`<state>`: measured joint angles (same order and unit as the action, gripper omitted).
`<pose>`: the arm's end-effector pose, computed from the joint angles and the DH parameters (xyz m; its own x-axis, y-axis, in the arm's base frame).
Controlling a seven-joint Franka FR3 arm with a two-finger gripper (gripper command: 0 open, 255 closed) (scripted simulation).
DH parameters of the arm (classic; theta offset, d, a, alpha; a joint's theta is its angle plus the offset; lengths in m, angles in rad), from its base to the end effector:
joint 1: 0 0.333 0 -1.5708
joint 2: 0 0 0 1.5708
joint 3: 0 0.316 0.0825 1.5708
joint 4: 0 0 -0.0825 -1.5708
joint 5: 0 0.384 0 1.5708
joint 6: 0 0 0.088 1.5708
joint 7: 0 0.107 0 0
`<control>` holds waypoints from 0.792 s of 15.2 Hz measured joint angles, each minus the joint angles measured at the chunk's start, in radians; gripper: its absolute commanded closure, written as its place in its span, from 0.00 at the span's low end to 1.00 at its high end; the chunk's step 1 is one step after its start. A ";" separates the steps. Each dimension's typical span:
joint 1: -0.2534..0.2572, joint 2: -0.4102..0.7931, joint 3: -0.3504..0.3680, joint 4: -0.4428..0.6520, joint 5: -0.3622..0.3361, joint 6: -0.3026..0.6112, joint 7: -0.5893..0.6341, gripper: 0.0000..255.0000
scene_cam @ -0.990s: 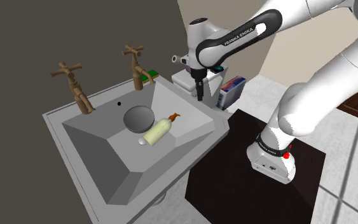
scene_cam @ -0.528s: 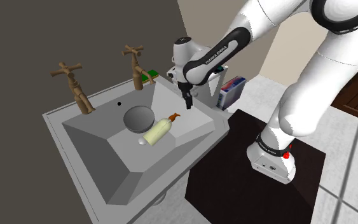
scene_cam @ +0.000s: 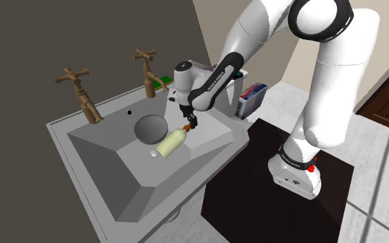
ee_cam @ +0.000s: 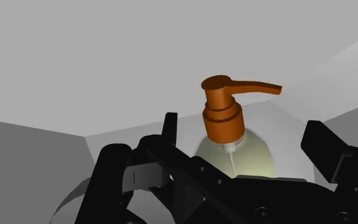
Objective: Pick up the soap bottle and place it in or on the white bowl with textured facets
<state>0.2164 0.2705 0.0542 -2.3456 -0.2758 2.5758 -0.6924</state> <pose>0.4910 0.1417 0.2142 0.3656 0.9232 -0.1188 0.9307 -0.3607 0.0609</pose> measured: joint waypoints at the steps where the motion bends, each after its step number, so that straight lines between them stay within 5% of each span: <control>1: 0.002 0.021 -0.002 0.005 -0.012 0.018 -0.003 0.00; 12: 0.010 0.131 -0.027 0.029 -0.058 0.109 0.017 0.00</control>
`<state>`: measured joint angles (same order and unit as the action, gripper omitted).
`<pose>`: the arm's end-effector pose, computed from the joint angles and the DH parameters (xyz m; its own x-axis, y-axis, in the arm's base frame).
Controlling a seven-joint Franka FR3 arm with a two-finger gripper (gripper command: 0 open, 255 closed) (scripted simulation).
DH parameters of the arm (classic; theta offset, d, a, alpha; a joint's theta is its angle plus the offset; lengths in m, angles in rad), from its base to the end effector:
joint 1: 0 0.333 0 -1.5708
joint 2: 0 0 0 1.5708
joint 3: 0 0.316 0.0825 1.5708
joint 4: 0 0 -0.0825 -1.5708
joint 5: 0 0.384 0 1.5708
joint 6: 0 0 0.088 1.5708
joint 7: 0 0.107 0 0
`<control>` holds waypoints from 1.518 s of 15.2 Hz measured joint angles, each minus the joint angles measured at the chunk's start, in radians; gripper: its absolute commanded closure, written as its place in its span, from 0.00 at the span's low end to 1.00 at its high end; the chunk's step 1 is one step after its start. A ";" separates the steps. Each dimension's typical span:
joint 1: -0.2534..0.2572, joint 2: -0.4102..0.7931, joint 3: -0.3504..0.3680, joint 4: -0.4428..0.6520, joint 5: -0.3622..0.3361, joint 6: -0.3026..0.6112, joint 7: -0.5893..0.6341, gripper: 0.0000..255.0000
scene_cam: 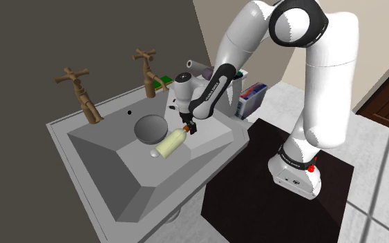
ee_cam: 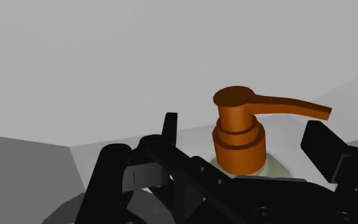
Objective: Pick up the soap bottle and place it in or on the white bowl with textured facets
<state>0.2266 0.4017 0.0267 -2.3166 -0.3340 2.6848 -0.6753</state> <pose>0.4960 0.1398 0.1649 0.3363 0.9344 -0.1176 0.9415 -0.3306 0.0658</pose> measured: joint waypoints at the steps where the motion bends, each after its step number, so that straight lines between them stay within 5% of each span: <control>1: 0.000 0.000 0.000 0.000 0.000 0.000 0.000 0.00; 3: 0.000 0.001 0.000 0.000 0.000 0.001 0.000 0.00; 4: 0.000 0.001 0.000 0.000 0.000 0.001 0.000 1.00; 14: 0.000 0.001 -0.001 0.000 0.000 0.001 0.001 1.00; 23: -0.017 -0.106 0.025 -0.018 0.041 -0.087 -0.041 1.00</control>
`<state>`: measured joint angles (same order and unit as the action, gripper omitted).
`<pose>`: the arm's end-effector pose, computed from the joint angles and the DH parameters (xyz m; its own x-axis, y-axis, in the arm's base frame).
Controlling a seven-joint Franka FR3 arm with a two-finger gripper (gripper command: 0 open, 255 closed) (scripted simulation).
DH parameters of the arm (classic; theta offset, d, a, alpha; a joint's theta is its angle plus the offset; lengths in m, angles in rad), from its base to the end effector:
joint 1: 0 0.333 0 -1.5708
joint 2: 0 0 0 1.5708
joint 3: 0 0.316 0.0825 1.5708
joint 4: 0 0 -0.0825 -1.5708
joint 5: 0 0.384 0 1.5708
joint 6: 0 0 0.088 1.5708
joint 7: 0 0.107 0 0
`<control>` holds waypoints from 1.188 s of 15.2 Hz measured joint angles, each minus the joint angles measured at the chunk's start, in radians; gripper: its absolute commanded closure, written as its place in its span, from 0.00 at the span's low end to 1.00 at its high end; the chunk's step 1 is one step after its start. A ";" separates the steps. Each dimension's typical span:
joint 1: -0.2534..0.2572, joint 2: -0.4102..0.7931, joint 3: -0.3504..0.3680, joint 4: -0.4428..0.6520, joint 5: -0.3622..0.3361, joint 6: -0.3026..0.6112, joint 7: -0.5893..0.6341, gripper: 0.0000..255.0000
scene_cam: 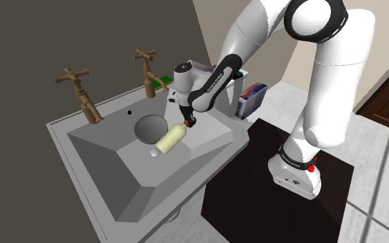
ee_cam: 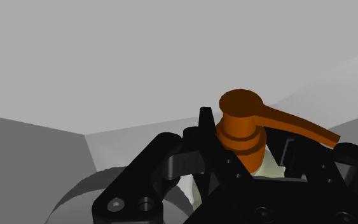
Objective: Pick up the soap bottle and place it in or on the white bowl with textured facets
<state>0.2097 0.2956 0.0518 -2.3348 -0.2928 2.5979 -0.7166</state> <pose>0.4954 0.1393 0.2068 0.3361 0.9344 -0.1182 0.9416 -0.3304 0.0653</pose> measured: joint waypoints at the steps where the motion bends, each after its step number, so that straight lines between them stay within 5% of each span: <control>1: -0.001 -0.013 0.003 -0.003 0.005 -0.010 -0.004 1.00; 18: -0.012 -0.198 0.030 0.023 0.085 -0.215 -0.081 1.00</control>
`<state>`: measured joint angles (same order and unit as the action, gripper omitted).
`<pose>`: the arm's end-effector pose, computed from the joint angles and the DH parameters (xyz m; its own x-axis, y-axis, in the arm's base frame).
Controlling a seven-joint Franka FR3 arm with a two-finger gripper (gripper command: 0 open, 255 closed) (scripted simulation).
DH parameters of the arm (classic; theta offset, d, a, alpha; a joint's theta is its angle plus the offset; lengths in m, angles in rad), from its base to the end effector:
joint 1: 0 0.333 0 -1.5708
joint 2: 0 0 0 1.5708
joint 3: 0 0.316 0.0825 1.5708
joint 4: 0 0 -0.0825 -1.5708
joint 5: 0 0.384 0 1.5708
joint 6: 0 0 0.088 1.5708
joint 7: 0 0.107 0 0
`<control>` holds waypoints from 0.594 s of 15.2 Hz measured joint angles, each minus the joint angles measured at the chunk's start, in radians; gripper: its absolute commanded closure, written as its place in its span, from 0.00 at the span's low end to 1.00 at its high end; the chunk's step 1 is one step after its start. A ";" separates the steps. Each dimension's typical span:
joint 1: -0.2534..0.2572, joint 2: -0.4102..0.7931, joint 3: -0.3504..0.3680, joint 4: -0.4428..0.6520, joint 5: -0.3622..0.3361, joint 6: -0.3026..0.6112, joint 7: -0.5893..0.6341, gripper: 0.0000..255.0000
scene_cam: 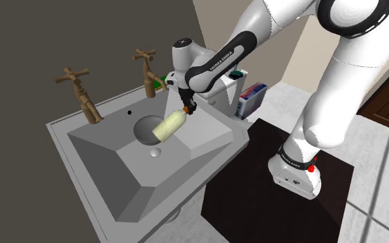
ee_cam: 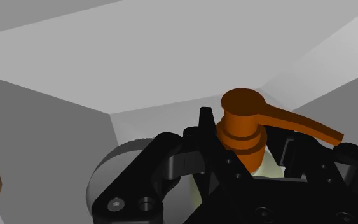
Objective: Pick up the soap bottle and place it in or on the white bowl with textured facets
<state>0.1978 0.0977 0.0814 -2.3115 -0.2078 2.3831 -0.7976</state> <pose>0.4969 0.1404 0.3001 0.3361 0.9344 -0.1177 0.9415 -0.3304 0.0659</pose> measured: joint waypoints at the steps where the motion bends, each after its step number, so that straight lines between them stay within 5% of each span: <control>1: 0.000 -0.012 0.001 0.004 0.005 -0.015 -0.005 1.00; 6: 0.001 -0.057 0.004 0.023 0.022 -0.078 -0.022 1.00; 9: 0.001 0.003 0.004 0.124 0.022 -0.119 -0.027 1.00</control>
<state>0.1993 0.1010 0.0853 -2.1875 -0.1857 2.2640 -0.8247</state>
